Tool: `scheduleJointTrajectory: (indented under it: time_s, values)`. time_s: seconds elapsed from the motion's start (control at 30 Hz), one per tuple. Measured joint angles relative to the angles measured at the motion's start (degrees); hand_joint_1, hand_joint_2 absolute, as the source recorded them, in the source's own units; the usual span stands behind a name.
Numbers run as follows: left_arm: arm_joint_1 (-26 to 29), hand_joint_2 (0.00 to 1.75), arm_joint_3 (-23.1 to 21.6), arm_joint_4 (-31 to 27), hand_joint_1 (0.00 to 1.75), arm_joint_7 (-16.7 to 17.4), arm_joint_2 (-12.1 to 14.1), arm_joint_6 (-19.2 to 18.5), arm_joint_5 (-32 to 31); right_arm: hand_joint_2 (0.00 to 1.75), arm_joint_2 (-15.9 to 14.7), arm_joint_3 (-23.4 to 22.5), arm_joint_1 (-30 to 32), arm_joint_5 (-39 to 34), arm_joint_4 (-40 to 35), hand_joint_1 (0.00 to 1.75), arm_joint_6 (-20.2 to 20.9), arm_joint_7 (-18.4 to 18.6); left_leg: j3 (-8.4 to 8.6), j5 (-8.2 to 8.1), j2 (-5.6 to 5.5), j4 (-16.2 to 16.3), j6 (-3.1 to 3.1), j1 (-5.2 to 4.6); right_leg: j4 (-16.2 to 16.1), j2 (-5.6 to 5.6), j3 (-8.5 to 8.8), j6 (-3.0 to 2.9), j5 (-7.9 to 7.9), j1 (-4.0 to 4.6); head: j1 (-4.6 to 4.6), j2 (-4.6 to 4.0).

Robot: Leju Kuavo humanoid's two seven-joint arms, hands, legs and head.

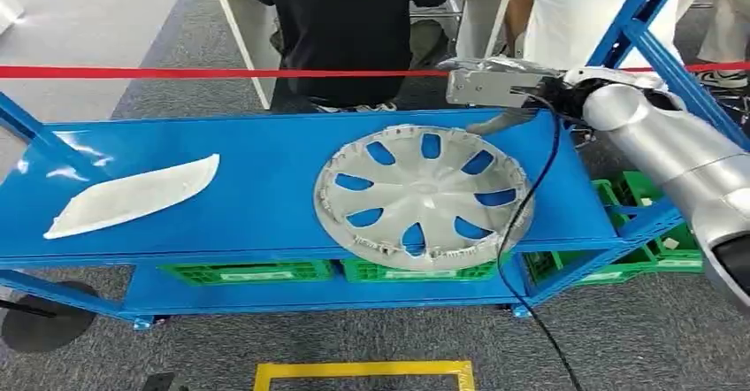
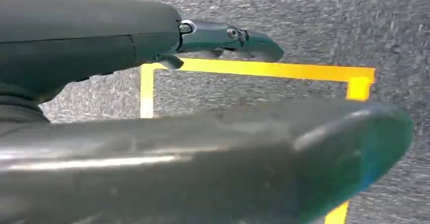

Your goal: Take the parts from the cabinet and place them on the table.

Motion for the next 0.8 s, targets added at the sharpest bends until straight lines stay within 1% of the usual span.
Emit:
scheduleJointTrajectory:
  time_s: [0.03,0.07,0.1,0.17,0.2,0.23,0.27,0.3,0.33,0.37,0.43,0.5,0.53,0.57,0.6,0.63,0.67,0.73,0.8]
  values:
    - [0.05,0.0,0.0,0.0,0.0,0.11,0.0,0.07,0.0,1.75,0.0,0.13,0.53,-0.04,0.11,0.0,0.0,0.0,-1.69,-0.31,0.01,1.8,-0.24,0.15,0.02,0.02,0.36,0.08,-0.31,-0.09,-0.05,0.0]
    - [0.12,0.0,0.02,0.0,0.0,0.17,0.0,0.07,0.02,1.75,0.02,0.15,0.84,-0.04,0.22,0.0,0.0,0.0,-2.27,1.4,0.01,1.03,-0.45,0.27,0.03,0.04,0.71,0.2,-0.61,-0.17,0.02,0.0]
    - [0.16,0.0,0.02,0.0,0.0,0.2,0.04,0.07,0.02,1.75,0.09,0.15,0.81,-0.04,0.28,0.0,-0.02,0.0,-1.91,4.56,0.03,-1.85,-0.6,0.36,0.07,0.05,0.97,0.38,-0.91,-0.3,0.0,0.0]
    - [0.19,0.0,0.02,0.0,0.0,0.22,0.09,0.09,0.02,1.75,0.24,0.15,0.37,-0.09,0.28,0.0,-0.04,-0.02,0.72,12.25,0.15,-11.5,-0.84,0.67,0.09,0.09,1.55,1.01,-1.47,-0.61,-0.02,0.0]
    - [0.27,0.0,0.02,0.04,0.0,0.22,-0.09,0.09,0.02,1.75,0.35,0.15,0.23,-0.09,0.31,0.0,-0.07,-0.04,1.36,13.87,0.23,-14.49,-0.92,0.82,0.18,0.2,1.69,1.33,-1.67,-0.48,-0.15,0.0]
    - [0.18,0.0,0.02,0.04,0.0,0.28,0.04,0.13,0.02,1.75,0.35,0.15,0.06,-0.13,0.31,0.0,-0.11,-0.07,2.16,11.69,0.25,-16.56,-0.2,0.47,0.46,0.28,1.44,1.72,-1.9,-0.25,-0.22,0.0]
    - [0.11,0.0,0.02,0.04,0.0,0.63,0.02,0.28,0.0,1.75,0.35,0.15,0.0,-0.09,0.33,0.0,-0.13,0.0,2.09,12.41,0.24,-15.59,0.87,0.58,0.55,0.3,1.25,1.98,-2.06,-0.1,-0.07,0.02]
    - [0.26,0.0,0.02,0.04,0.0,0.66,-0.02,0.5,0.0,1.75,0.35,0.13,-0.02,-0.15,0.33,0.0,-0.15,0.0,2.17,12.47,0.25,-15.94,1.04,0.75,0.78,0.24,1.25,2.01,-2.56,-0.07,0.07,0.0]
    - [0.31,0.0,0.02,0.04,0.0,0.68,-0.22,0.55,0.0,1.75,0.37,0.13,-0.12,-0.17,0.33,0.0,-0.13,0.0,2.11,12.52,0.2,-15.94,0.87,0.75,0.82,0.24,1.34,1.4,-2.36,-0.02,0.18,0.02]
    - [0.22,0.0,0.02,0.04,0.0,0.68,-0.17,0.66,0.0,1.75,0.37,0.13,-0.19,-0.28,0.31,0.0,-0.07,0.0,2.11,12.51,0.0,-15.92,0.88,0.7,0.78,0.17,1.47,1.48,-2.29,0.01,0.11,0.0]
    - [0.16,0.0,0.04,0.04,0.0,0.68,-0.13,0.76,0.37,1.75,0.09,0.13,-0.32,-0.24,0.29,0.0,0.18,0.52,2.13,12.47,-0.38,-15.91,0.97,0.65,0.38,-0.12,1.74,1.4,-2.24,0.01,0.26,0.0]
    - [0.36,0.0,0.15,0.04,0.0,0.68,-0.22,1.01,0.74,1.75,-0.48,0.15,-0.13,-0.33,-0.35,0.0,0.44,1.31,2.13,12.4,-0.49,-15.88,1.33,0.54,-0.06,-0.3,1.95,1.4,-2.24,-0.03,0.33,0.0]
    - [0.39,0.0,0.31,0.04,0.0,0.68,-0.33,1.22,1.24,1.75,-1.37,0.17,0.29,-0.37,-1.48,0.0,0.46,2.2,2.13,12.32,-0.49,-15.88,1.5,0.52,-0.22,-0.31,2.04,1.45,-2.21,-0.04,0.31,0.0]
    - [0.39,0.0,0.48,0.04,0.0,0.68,-0.44,1.44,1.59,1.75,-2.62,0.17,0.97,-0.44,-3.2,0.0,0.46,3.23,2.17,12.32,-0.5,-15.83,1.6,0.51,-0.36,-0.32,2.09,1.62,-2.23,-0.05,0.37,0.0]
    - [0.37,0.0,0.81,0.04,0.0,0.7,-0.59,1.77,2.01,1.75,-4.27,0.17,1.93,-0.5,-5.45,0.0,0.35,4.22,2.19,12.28,-0.51,-15.82,1.67,0.51,-0.53,-0.4,2.18,2.15,-2.21,-0.07,0.28,0.0]
    - [0.39,0.0,1.24,0.04,0.0,0.91,-0.76,2.14,2.47,1.75,-6.76,0.05,3.29,-0.48,-8.68,0.0,-0.06,5.24,2.2,12.23,-0.54,-15.82,1.78,0.52,-0.62,-0.45,2.28,2.45,-2.2,-0.07,0.35,0.0]
    - [0.45,0.0,1.44,0.04,0.0,1.2,-0.85,2.41,2.62,1.75,-8.91,-0.22,4.99,-0.33,-11.54,0.0,-0.72,5.82,2.22,12.24,-0.6,-15.81,1.82,0.52,-0.65,-0.51,2.34,2.54,-2.2,-0.07,0.35,0.0]
    - [0.73,0.0,1.9,0.04,0.0,1.57,-1.07,2.86,3.19,1.75,-14.5,-2.42,10.45,1.63,-19.54,0.0,-4.86,6.27,2.29,12.23,-0.61,-15.81,1.83,0.52,-0.67,-0.52,2.36,2.57,-2.2,-0.07,0.33,0.0]
    - [0.73,0.0,2.43,0.04,0.0,1.57,-1.33,2.97,3.56,1.75,-18.37,-6.57,18.95,4.51,-27.01,0.0,-9.15,5.31,2.4,12.14,-0.64,-15.81,1.94,0.54,-0.68,-0.55,2.56,2.77,-2.31,-0.03,0.39,0.0]
